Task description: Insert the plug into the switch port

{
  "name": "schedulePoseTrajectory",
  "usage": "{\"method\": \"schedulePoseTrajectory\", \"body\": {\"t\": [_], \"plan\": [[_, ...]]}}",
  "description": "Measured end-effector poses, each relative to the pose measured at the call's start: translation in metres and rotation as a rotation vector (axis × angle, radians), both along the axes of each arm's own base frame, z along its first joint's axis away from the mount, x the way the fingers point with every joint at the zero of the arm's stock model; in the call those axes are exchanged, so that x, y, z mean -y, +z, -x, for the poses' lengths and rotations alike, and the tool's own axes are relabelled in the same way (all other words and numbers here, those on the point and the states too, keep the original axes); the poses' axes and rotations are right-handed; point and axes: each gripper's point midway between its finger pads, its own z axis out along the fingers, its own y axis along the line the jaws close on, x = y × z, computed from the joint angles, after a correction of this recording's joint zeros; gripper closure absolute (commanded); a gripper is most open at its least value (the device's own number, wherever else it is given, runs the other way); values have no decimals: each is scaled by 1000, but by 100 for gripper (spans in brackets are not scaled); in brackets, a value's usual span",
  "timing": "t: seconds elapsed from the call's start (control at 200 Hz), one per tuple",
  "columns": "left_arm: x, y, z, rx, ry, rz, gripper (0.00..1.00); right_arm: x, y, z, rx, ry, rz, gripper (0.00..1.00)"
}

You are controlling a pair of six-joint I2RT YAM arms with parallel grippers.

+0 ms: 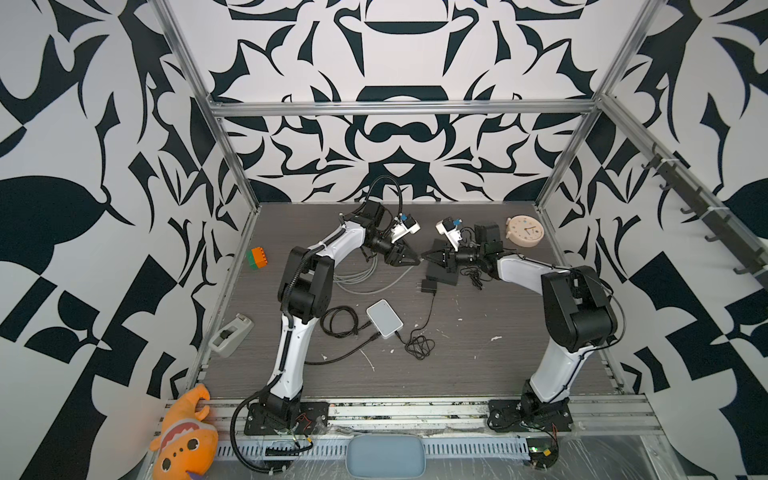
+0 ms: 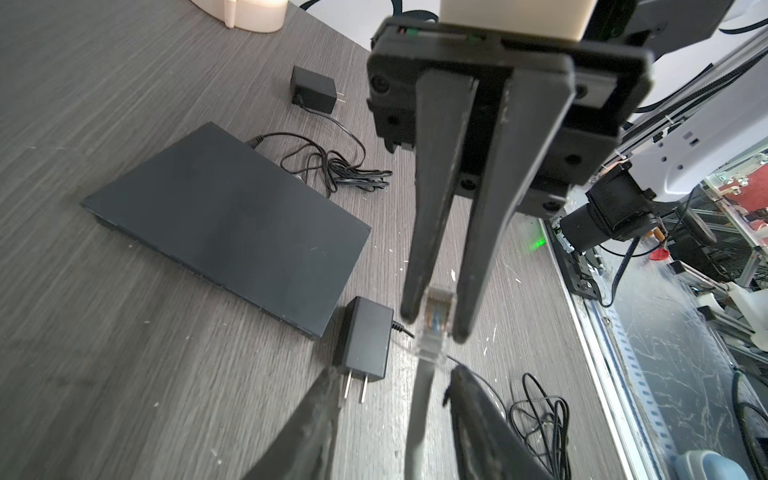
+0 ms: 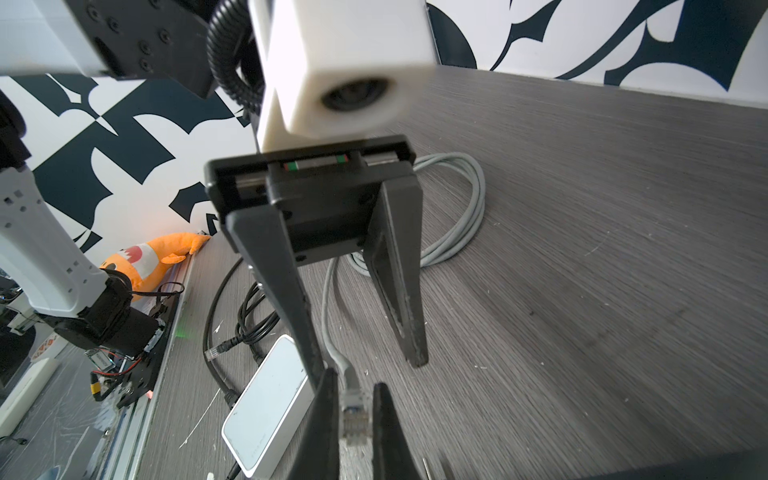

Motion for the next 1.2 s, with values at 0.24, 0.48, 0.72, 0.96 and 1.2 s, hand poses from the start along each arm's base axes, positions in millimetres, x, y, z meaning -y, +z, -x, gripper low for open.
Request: {"method": "schedulePoseTrajectory", "body": {"t": [0.24, 0.48, 0.72, 0.96, 1.2], "plan": [[1, -2, 3, -25, -4, 0, 82, 0, 4, -2, 16, 3, -8, 100], [9, -7, -2, 15, 14, -8, 100, 8, -2, -13, -5, -69, 22, 78], [11, -52, -17, 168, 123, -183, 100, 31, -15, -11, -166, -277, 66, 65], [18, -62, -24, 366, 174, -302, 100, 47, 4, -20, -324, -500, -7, 66], [27, -51, -23, 497, 184, -318, 100, 46, -34, -33, -547, -635, -104, 70]]}}
